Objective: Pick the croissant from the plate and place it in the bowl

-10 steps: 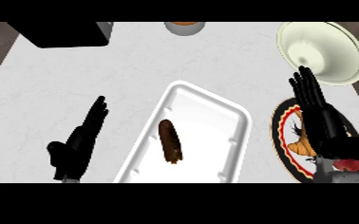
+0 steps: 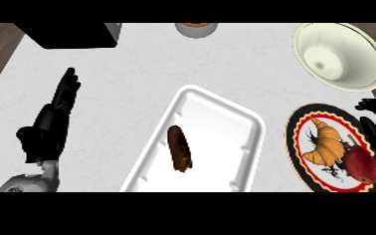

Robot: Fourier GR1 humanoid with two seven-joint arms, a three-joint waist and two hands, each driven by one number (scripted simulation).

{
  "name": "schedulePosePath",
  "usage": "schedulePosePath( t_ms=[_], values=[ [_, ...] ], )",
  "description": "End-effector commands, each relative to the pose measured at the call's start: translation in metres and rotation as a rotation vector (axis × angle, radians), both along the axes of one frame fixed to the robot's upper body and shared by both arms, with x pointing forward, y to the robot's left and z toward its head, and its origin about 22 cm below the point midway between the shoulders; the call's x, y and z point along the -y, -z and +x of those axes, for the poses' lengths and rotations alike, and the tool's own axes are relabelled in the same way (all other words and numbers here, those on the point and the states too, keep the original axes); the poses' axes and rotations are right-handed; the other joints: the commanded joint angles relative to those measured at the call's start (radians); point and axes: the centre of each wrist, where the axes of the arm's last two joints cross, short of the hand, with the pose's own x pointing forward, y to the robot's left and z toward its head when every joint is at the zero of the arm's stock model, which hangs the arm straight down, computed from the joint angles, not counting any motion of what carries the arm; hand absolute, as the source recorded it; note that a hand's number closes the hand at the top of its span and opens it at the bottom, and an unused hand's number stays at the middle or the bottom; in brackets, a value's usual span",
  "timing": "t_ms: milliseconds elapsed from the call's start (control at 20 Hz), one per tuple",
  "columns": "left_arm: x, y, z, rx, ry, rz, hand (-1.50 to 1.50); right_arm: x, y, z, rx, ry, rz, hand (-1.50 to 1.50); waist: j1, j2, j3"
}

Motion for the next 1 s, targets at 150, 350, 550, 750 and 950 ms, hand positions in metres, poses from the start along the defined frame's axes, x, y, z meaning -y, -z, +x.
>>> schedulePosePath(
  t_ms=[150, 350, 550, 750, 950],
  values=[
    [-0.001, -0.029, 0.022, 0.042, -0.014, 0.048, 0.00, 0.088, 0.001, -0.040, 0.176, -0.152, -0.006, -1.50, 0.018, -0.004, 0.000],
    [0.004, -0.027, 0.020, 0.030, -0.001, 0.040, 0.00, 0.122, -0.029, -0.051, 0.102, -0.208, -0.230, -1.50, 0.032, -0.008, -0.004],
    [0.006, -0.034, 0.031, 0.037, -0.015, 0.046, 0.00, 0.131, -0.052, -0.050, 0.017, -0.297, -0.426, -1.50, 0.027, -0.008, -0.005],
    [0.000, -0.040, 0.033, 0.033, -0.011, 0.045, 0.00, 0.115, -0.055, -0.029, -0.072, -0.328, -0.648, -1.50, 0.036, -0.009, -0.008],
    [0.002, -0.036, 0.031, 0.024, 0.006, 0.052, 0.00, 0.099, -0.070, 0.001, -0.157, -0.406, -0.795, -1.50, 0.050, -0.007, -0.008]
  ],
)
